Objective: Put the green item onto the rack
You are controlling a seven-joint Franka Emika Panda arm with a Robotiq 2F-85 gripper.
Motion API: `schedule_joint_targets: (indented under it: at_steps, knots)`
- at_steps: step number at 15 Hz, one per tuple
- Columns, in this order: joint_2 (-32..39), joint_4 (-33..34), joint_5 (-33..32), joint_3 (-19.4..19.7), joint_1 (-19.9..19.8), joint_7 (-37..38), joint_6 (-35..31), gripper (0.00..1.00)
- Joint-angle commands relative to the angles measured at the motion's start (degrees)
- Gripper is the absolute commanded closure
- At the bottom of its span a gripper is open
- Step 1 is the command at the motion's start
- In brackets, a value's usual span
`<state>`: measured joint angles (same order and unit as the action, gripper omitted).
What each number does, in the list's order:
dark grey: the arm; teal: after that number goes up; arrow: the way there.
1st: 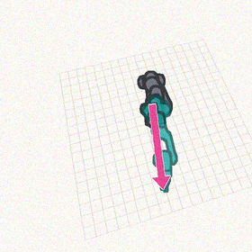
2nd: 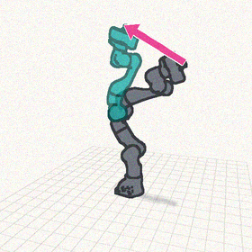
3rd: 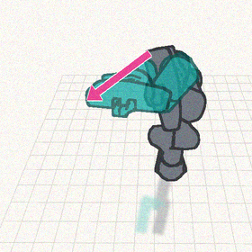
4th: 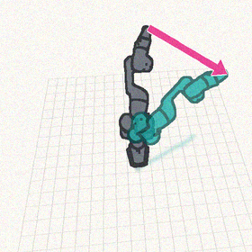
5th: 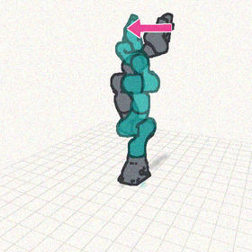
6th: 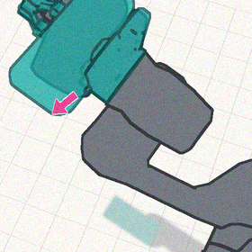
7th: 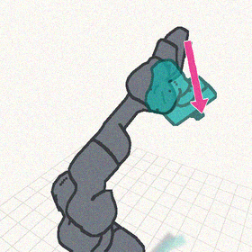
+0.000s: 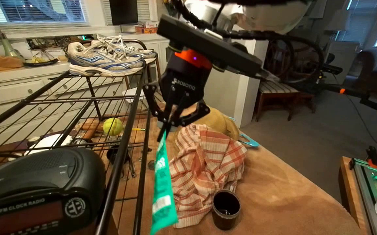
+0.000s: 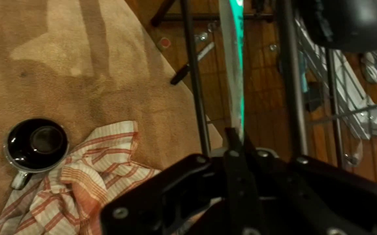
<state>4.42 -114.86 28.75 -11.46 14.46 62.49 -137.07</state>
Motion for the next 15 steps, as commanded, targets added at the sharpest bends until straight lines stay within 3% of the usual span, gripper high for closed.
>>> schedule_joint_targets:
  at_steps: [1,6,9,12,15]
  knots:
    - [2.2,4.5,-2.6,-0.4,0.6,11.4,-7.0,1.00]
    - [5.2,8.7,-20.4,1.9,2.6,31.1,-19.5,1.00]
    - [7.4,11.3,-34.3,11.0,8.3,43.9,-22.1,1.00]
    - [10.7,15.6,-43.5,19.5,14.7,55.9,-20.0,1.00]
    - [14.4,18.2,-47.9,22.1,18.8,67.1,-19.2,1.00]
